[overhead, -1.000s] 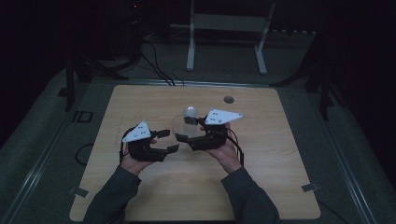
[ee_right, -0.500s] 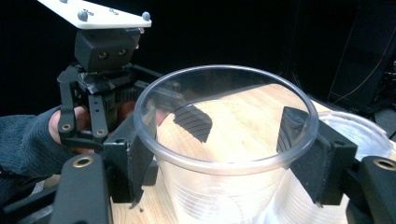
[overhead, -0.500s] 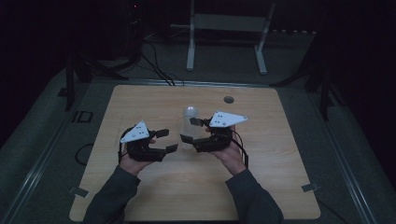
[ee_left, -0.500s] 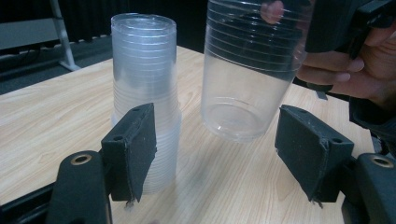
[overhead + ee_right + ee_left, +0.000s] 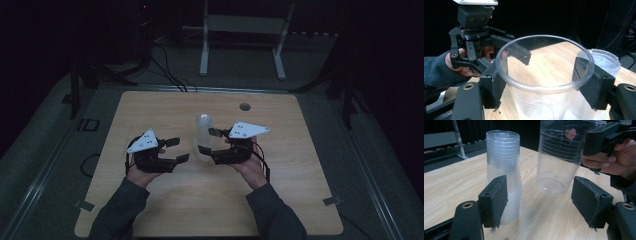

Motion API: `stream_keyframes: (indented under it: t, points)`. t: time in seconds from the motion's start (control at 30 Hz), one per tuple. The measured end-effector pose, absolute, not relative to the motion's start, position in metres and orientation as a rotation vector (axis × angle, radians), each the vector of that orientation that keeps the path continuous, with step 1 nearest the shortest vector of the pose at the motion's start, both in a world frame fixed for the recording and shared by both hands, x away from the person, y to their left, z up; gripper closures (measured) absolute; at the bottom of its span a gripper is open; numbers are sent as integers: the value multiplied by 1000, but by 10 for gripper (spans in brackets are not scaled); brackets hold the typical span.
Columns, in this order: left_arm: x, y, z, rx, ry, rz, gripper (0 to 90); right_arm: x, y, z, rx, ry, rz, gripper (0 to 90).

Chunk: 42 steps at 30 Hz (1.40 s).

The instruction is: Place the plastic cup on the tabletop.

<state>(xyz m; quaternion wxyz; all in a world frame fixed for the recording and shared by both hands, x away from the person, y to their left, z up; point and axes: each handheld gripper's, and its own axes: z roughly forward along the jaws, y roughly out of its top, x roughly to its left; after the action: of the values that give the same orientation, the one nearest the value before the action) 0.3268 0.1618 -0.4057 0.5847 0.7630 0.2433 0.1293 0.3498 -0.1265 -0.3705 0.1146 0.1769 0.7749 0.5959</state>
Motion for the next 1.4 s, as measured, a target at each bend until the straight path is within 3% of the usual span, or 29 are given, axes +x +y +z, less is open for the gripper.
stream_keyframes:
  t: [1.4]
  points:
    - [326, 163, -405, 1775, 566, 302, 304, 351, -155, -394, 618, 2256, 1714, 287]
